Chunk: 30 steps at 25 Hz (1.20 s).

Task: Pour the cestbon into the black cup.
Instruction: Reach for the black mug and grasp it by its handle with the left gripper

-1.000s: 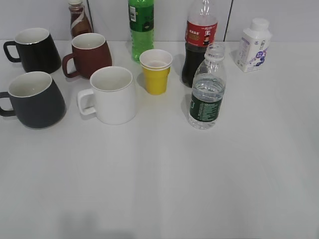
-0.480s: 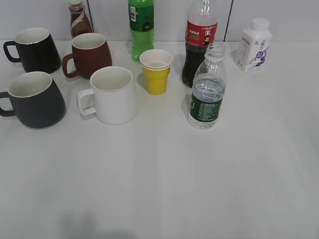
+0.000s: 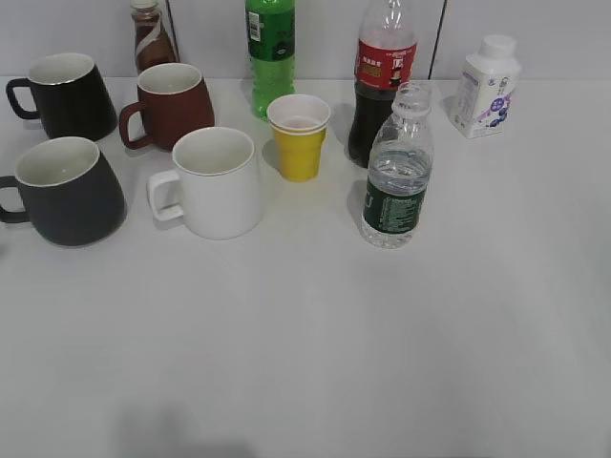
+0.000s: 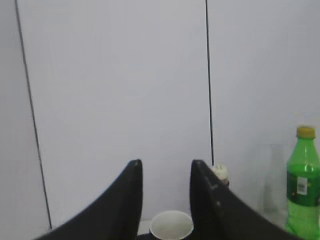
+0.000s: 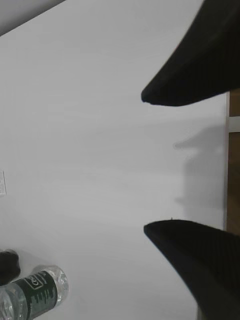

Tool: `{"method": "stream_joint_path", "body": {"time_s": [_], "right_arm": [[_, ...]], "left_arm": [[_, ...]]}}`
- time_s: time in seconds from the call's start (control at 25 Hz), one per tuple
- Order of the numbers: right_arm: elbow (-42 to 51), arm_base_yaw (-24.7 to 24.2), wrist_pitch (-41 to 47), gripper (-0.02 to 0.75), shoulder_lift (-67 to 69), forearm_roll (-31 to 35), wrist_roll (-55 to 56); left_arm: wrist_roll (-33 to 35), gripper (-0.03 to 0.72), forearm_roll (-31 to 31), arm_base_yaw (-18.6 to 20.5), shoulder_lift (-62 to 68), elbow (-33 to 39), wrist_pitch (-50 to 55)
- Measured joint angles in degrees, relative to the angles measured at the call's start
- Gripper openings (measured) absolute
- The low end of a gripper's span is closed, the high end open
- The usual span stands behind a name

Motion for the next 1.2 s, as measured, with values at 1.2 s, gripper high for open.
{"method": "stream_joint_path", "body": {"time_s": [1.2], "right_arm": [[0.0,0.0,0.0,0.534,0.0,0.4,0.0]], "left_arm": [[0.0,0.255,-2.2,0.8,48.5,14.7,-37.5]]}}
